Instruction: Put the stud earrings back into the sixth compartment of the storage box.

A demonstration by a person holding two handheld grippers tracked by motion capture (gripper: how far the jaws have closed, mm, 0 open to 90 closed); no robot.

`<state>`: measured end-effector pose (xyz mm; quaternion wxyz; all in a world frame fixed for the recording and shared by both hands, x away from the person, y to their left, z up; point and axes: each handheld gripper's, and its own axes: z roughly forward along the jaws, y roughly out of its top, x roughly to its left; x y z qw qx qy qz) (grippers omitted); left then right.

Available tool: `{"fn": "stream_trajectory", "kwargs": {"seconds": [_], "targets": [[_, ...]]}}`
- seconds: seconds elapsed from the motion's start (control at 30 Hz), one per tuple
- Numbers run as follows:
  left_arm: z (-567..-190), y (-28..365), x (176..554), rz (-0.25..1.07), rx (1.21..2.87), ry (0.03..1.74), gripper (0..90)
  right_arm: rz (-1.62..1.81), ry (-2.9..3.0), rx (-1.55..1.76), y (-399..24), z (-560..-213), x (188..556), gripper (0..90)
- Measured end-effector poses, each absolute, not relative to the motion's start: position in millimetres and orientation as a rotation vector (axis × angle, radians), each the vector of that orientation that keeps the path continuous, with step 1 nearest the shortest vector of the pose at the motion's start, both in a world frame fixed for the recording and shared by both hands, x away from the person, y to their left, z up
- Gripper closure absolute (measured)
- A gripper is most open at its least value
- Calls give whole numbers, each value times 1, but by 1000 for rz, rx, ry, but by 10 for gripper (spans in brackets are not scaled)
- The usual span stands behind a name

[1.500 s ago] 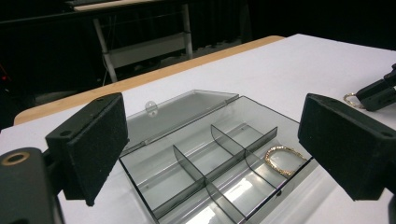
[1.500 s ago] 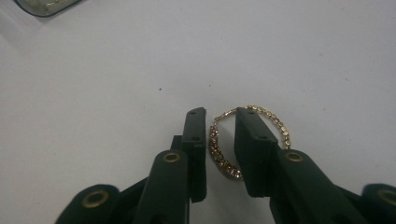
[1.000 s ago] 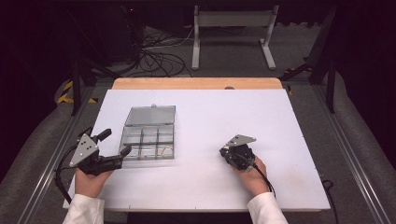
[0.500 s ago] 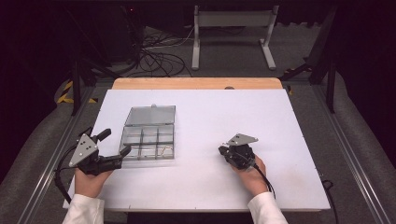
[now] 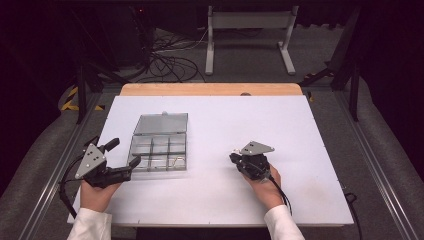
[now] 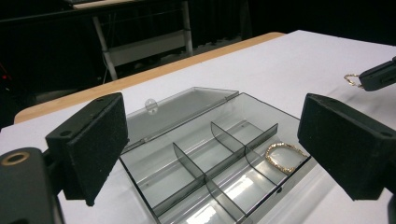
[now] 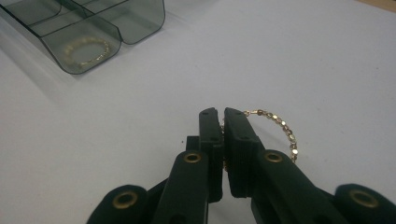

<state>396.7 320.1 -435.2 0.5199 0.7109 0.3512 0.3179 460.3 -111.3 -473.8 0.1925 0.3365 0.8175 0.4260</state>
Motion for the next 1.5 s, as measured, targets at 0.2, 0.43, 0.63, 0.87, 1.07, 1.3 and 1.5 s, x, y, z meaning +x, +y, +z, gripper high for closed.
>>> {"fn": "stream_trajectory", "kwargs": {"seconds": [0.2, 0.43, 0.63, 0.87, 1.07, 1.3, 1.5], "targets": [[-435, 321, 396, 763, 1700, 843, 94, 1215, 2300, 924, -102, -472, 461, 871], [-435, 321, 397, 750, 1697, 843, 93, 1226, 2307, 887, -90, -467, 460, 871], [-435, 321, 397, 750, 1698, 843, 93, 1242, 2311, 863, -80, -465, 460, 871], [-435, 322, 397, 749, 1697, 845, 93, 1252, 2322, 832, -68, -463, 460, 871], [-435, 322, 397, 748, 1697, 847, 93, 1262, 2326, 803, -58, -461, 460, 871], [-435, 323, 397, 747, 1693, 845, 93, 1270, 2335, 769, -46, -458, 460, 871], [-435, 322, 398, 748, 1698, 844, 93, 1287, 2343, 747, -34, -455, 460, 871]]}}
